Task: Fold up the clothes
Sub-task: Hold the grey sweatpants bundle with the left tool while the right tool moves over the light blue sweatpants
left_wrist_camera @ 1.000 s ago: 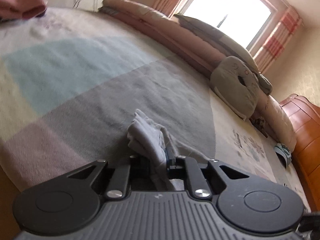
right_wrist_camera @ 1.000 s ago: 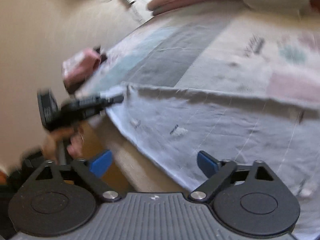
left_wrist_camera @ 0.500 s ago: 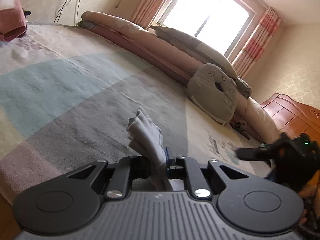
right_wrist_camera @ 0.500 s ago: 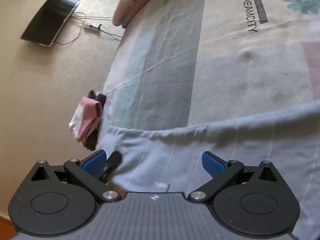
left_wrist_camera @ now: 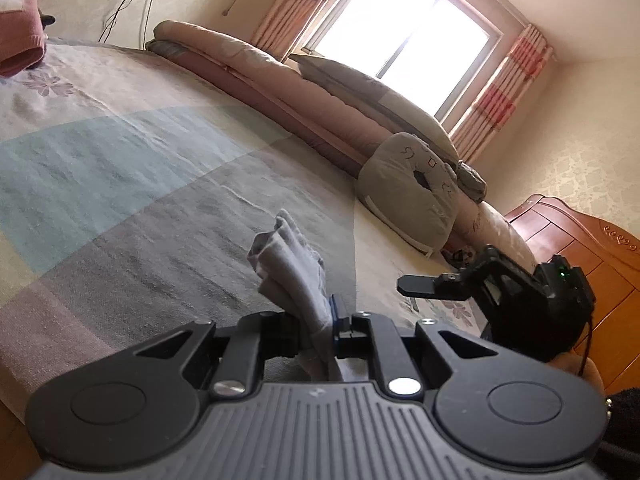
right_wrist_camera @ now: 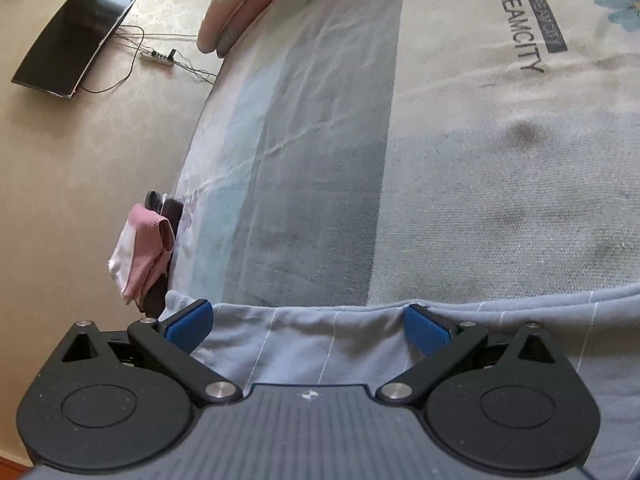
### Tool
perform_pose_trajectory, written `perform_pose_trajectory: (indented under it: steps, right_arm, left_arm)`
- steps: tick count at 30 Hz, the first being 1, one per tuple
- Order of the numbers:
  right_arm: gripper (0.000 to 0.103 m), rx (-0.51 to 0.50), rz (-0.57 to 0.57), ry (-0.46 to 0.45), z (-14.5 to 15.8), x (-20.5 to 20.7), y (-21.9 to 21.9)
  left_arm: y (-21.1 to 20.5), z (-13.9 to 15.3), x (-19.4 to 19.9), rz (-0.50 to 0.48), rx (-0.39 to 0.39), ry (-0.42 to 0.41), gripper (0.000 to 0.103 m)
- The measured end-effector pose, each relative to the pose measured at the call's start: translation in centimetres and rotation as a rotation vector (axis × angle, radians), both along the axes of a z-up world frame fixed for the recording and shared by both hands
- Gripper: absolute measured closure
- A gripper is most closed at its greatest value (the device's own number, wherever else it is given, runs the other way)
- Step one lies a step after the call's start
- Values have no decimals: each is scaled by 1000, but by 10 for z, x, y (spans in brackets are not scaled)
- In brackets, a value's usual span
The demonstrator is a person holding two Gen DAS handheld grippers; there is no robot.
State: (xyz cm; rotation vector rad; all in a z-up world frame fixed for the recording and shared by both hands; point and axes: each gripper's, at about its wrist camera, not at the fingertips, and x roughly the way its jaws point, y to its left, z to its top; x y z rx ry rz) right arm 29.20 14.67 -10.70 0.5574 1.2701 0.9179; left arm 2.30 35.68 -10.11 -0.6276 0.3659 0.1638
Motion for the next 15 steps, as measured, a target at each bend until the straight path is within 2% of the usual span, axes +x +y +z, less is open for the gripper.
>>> perform_pose_trajectory:
  steps: [8,11,15]
  right_arm:
    - [0,-11,-11,22,2,-31,-11]
    - [0,-17,-22,-11,5,-45,-16]
    - [0,-28,5,15,0,-58,-14]
  left_arm:
    - [1,-1,1,5,-12,0,91]
    - [0,-1,2,3,-8,5,91]
    - [0,-1,3,3,-14,7,91]
